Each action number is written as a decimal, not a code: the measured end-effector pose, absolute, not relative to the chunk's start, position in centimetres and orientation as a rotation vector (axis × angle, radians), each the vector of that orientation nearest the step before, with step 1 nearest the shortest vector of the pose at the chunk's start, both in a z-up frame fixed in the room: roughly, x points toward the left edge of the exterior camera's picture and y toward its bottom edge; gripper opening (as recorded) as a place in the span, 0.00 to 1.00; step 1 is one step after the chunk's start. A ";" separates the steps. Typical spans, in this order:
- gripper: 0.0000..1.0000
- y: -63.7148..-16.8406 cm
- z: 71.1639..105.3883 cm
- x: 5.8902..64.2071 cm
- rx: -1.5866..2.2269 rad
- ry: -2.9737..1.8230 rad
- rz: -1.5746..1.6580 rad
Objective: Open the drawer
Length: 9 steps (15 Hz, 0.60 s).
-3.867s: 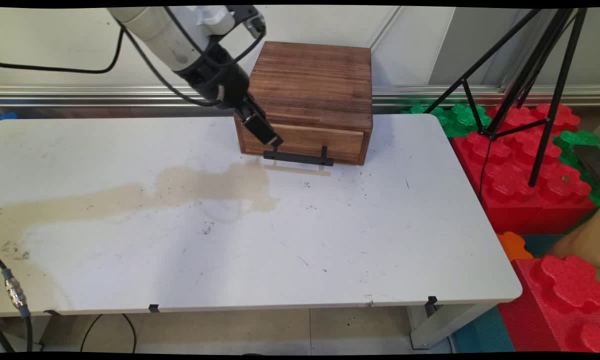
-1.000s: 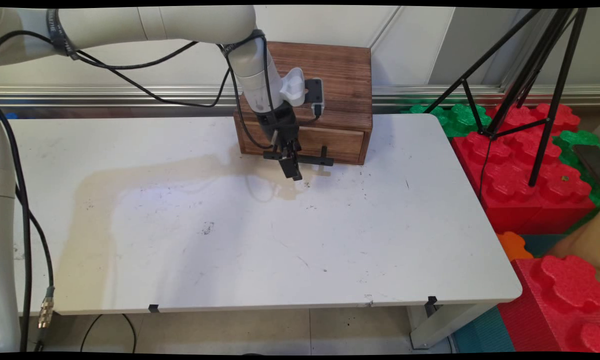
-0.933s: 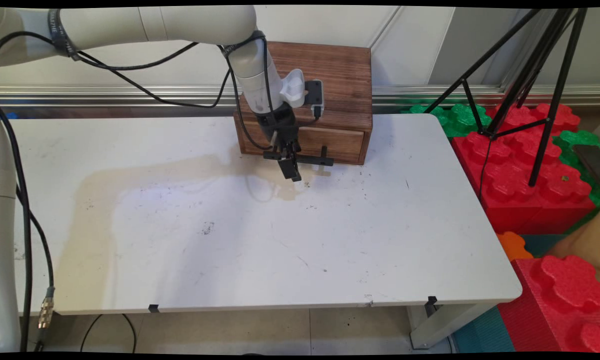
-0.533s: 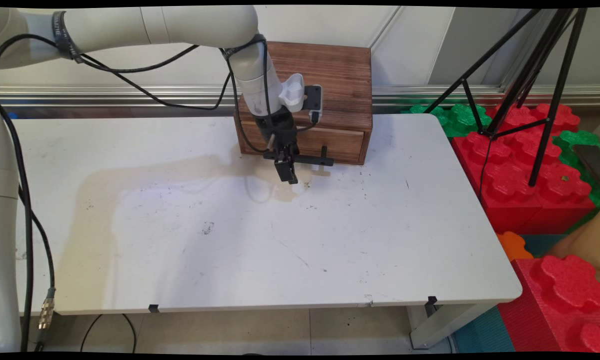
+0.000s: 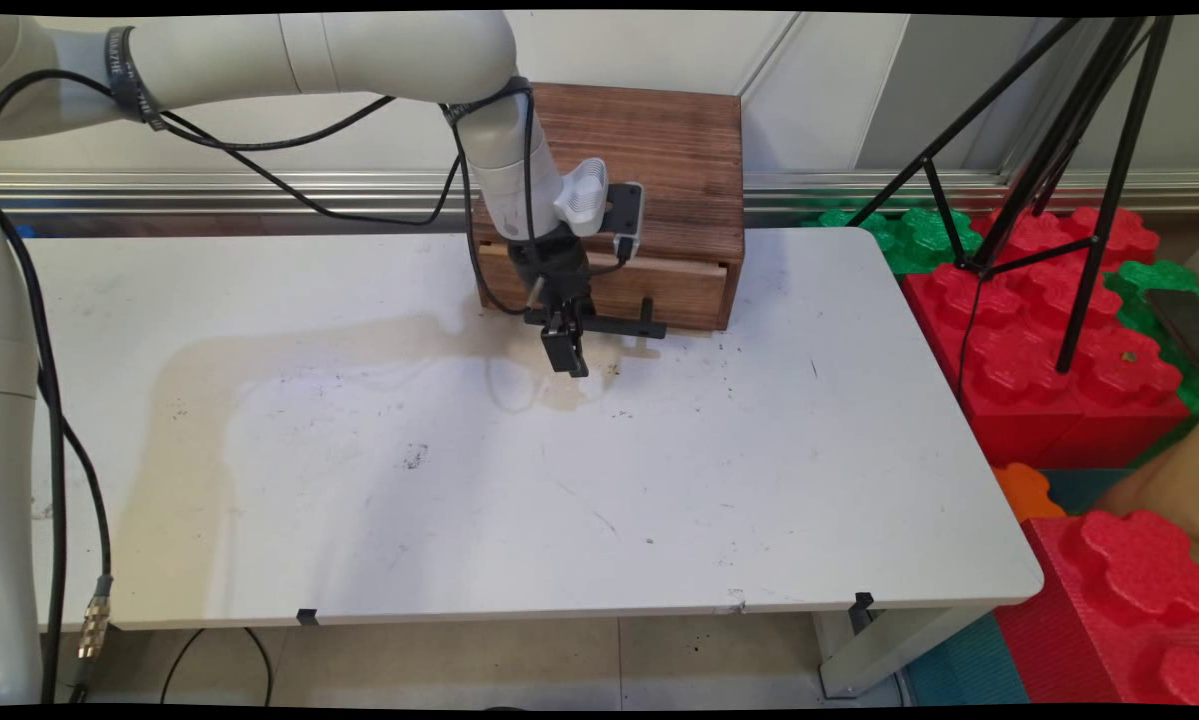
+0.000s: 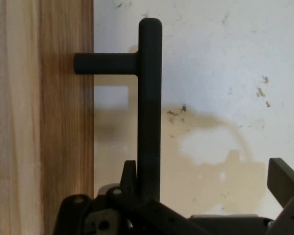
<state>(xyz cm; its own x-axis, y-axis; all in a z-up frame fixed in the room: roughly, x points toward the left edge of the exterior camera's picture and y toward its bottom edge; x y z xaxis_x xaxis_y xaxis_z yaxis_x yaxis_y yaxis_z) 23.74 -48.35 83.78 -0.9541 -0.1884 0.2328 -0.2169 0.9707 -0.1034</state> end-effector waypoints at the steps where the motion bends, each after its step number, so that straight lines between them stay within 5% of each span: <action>1: 1.00 -48.2 83.8 23.7 0.293 -2.899 0.186; 9: 1.00 -46.5 83.9 23.2 0.255 -2.908 0.164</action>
